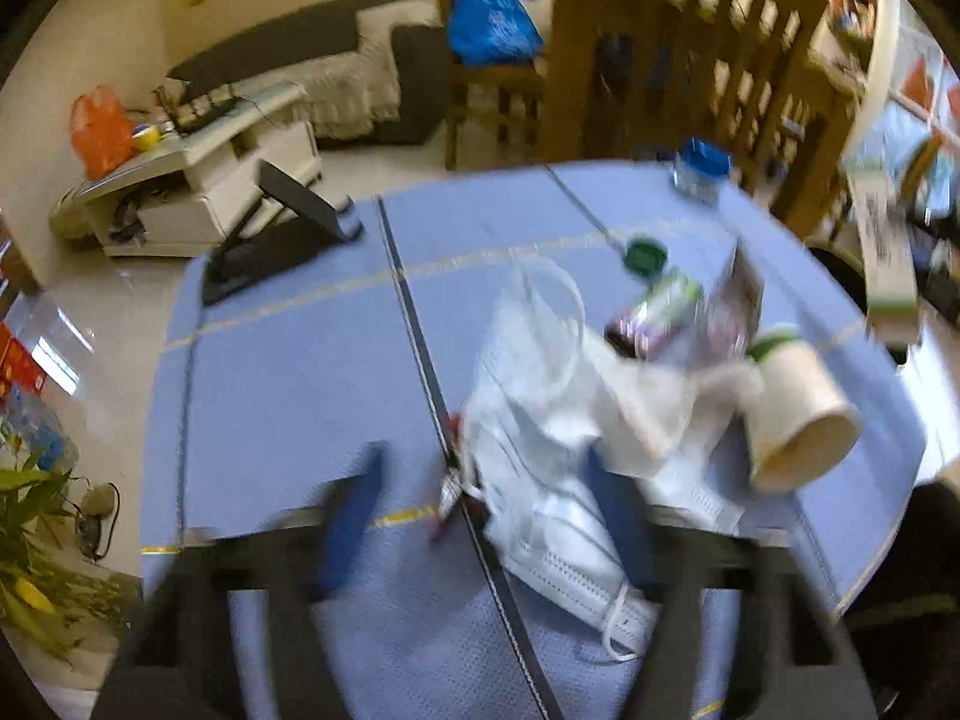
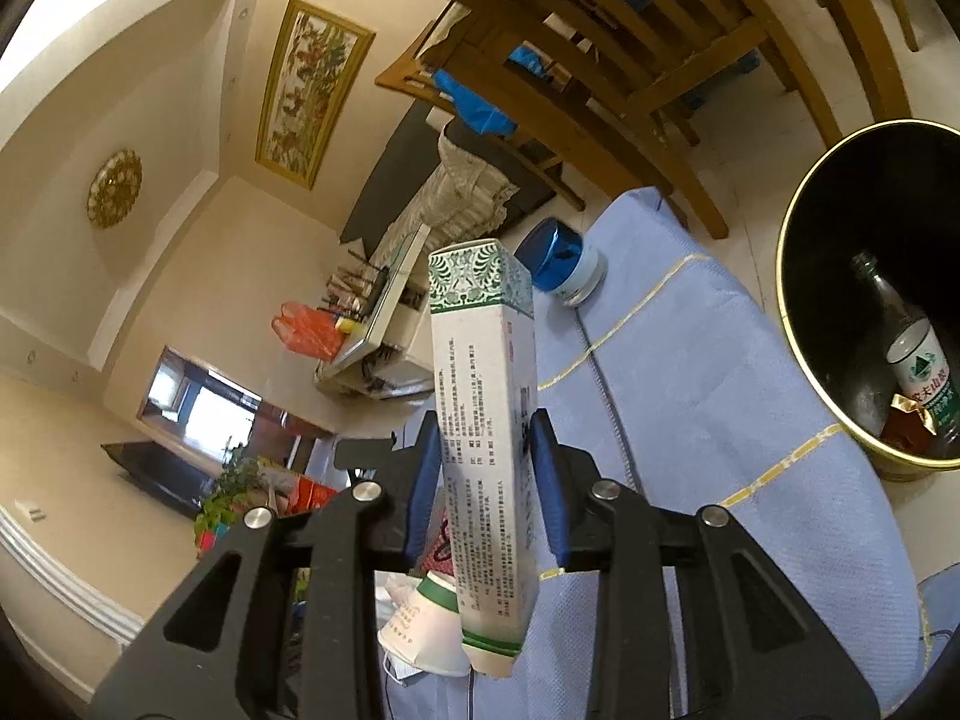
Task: Collect trash
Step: 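Lift the medicine box with the right tool while the left tool grasps the face mask, then carry mask and box over the bin and open both tools to drop them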
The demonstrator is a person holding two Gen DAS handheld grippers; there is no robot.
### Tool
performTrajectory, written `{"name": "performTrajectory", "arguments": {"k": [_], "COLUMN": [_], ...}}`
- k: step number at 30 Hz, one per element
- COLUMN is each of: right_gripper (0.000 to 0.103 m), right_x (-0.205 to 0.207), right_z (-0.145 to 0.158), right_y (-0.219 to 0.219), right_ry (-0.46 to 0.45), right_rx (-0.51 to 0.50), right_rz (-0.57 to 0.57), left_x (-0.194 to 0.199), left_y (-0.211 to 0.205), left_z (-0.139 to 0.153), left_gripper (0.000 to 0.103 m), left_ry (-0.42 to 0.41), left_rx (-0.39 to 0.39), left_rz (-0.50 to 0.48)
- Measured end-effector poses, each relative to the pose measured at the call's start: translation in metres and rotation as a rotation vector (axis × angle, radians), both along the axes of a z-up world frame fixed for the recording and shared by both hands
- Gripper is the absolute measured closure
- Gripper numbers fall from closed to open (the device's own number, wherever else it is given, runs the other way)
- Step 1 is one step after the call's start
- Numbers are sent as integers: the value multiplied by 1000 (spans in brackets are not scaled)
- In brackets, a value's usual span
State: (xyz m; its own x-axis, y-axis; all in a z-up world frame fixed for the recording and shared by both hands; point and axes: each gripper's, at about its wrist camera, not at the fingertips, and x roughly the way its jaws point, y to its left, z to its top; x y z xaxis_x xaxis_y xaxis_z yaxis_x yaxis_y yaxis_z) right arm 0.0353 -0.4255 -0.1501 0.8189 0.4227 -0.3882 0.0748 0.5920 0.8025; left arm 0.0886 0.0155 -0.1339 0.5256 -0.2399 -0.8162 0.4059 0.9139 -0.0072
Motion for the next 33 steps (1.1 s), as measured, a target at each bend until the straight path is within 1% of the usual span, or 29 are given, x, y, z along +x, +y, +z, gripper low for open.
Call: {"name": "performTrajectory", "arguments": {"k": [1,2,3,4,7,8,9,11,14,15,16,17,18,19,21,23,25,27,30,32,33], "right_gripper": [75,75,75,75,75,74,74,74,74,74,74,74,74,74,74,74,74,74,74,74,74], "right_x": [1,2,3,3,4,4,4,6,9,9,9,9,10,9,8,5,-1,-8,-18,-25,-28], "right_z": [-1,0,1,3,4,3,2,-3,-11,-11,-13,-14,-14,-14,-13,-13,-14,-15,-15,-16,-17], "right_y": [3,6,8,10,8,7,6,5,6,7,8,9,9,8,4,-6,-20,-36,-55,-71,-81], "right_ry": [0,-4,-8,-13,-22,-21,-19,-14,-2,0,1,1,2,1,-2,-9,-14,-15,-17,-23,-26], "right_rx": [-4,-7,-12,-17,-14,-14,-13,-4,17,22,28,32,34,38,47,65,93,98,108,120,135], "right_rz": [10,19,22,23,18,15,14,12,19,21,23,25,27,28,24,8,-18,-53,-93,-125,-141], "left_x": [4,6,7,7,-4,-10,-15,-24,-19,-15,-5,2,11,22,33,43,49,55,71,79,84], "left_y": [3,7,11,14,18,18,20,28,42,45,48,46,45,40,26,-1,-28,-50,-92,-115,-133], "left_z": [-4,-4,-1,3,20,29,39,66,95,103,109,110,108,102,95,86,85,86,94,98,102], "left_gripper": [101,99,100,101,101,101,101,101,100,100,100,100,100,100,100,100,100,100,100,100,100], "left_ry": [32,46,47,41,-7,-22,-36,-46,-47,-42,-23,-1,40,96,147,194,203,218,228,249,260], "left_rx": [-35,-77,-109,-123,-90,-107,-142,-255,-374,-401,-419,-440,-481,-521,-544,-559,-551,-568,-558,-565,-562], "left_rz": [8,21,30,38,58,58,52,38,64,76,115,130,138,146,149,135,118,104,94,88,77]}}
